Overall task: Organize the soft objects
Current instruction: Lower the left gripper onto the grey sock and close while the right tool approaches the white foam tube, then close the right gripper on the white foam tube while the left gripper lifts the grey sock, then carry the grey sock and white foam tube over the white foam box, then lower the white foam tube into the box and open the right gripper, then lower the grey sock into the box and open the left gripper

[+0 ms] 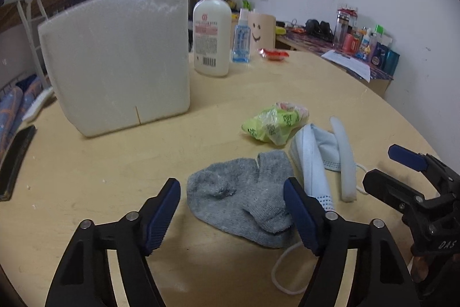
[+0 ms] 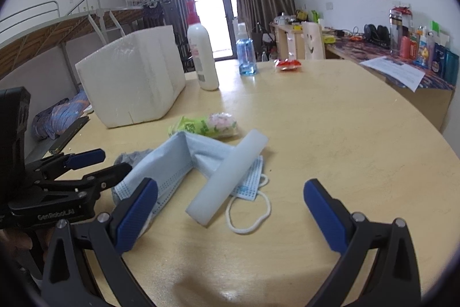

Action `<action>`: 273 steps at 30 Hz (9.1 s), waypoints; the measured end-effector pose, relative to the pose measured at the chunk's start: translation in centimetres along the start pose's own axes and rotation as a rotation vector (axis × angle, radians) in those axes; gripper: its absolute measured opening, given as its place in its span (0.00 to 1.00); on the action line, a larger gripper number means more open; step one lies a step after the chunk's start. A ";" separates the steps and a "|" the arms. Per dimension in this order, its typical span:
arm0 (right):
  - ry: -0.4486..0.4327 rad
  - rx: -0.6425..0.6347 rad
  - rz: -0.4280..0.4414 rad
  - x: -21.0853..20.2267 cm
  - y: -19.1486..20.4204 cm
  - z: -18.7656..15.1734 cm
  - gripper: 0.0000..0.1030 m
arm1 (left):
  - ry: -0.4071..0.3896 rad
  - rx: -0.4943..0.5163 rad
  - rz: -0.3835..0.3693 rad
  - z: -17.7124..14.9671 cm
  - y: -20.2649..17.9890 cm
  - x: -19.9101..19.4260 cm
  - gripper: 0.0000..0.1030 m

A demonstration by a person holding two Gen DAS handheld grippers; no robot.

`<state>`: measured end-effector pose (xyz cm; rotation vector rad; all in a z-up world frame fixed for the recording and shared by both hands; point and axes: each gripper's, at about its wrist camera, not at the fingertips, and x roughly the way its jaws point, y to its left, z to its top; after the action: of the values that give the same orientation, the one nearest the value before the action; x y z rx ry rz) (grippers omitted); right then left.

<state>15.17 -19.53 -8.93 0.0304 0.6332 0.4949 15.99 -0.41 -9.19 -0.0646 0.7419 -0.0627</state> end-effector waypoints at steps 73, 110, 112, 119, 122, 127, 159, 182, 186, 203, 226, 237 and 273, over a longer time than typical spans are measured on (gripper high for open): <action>0.064 0.131 -0.155 -0.2 2.5 0.2 0.23 | -0.114 -0.132 -0.401 -1.8 5.4 -3.4 0.19; -0.162 0.087 0.017 -7.8 5.3 1.3 0.23 | -0.314 -0.019 -0.073 -3.9 4.4 -13.9 0.19; -0.174 0.075 0.032 -8.0 5.9 1.4 0.23 | -0.331 -0.012 -0.037 -4.1 4.5 -14.7 0.19; -0.206 0.037 0.082 -8.5 7.8 1.9 0.23 | -0.386 -0.002 0.045 -4.6 5.6 -17.6 0.19; -0.209 0.022 0.099 -8.5 8.6 1.8 0.23 | -0.408 -0.009 0.073 -5.1 6.4 -18.8 0.19; -0.219 -0.009 0.130 -8.7 10.2 1.7 0.23 | -0.425 -0.015 0.101 -5.8 7.3 -20.1 0.19; -0.245 -0.140 0.226 -6.1 16.7 10.1 0.23 | -0.456 -0.047 0.159 1.8 11.0 -21.3 0.19; -0.252 -0.165 0.153 -2.5 17.2 16.3 0.23 | -0.480 0.022 0.183 8.4 11.5 -19.0 0.20; -0.233 -0.168 0.140 -1.2 17.1 17.0 0.23 | -0.465 0.015 0.186 9.5 12.1 -17.6 0.20; -0.169 -0.268 0.128 4.1 18.3 19.5 0.23 | -0.458 -0.036 0.238 11.3 14.8 -14.6 0.19; -0.097 -0.296 0.118 8.7 19.0 21.0 0.77 | -0.428 -0.065 0.281 11.8 15.3 -13.4 0.19; -0.150 -0.278 0.159 6.3 18.6 20.9 0.87 | -0.410 -0.057 0.277 12.4 15.6 -12.8 0.19; -0.250 -0.177 0.054 0.6 11.9 19.6 1.00 | -0.280 0.035 0.146 17.1 12.2 -7.2 0.20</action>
<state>21.63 -6.35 8.73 -0.0580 0.3429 0.5869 22.64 12.91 7.25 0.0147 0.4634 0.0714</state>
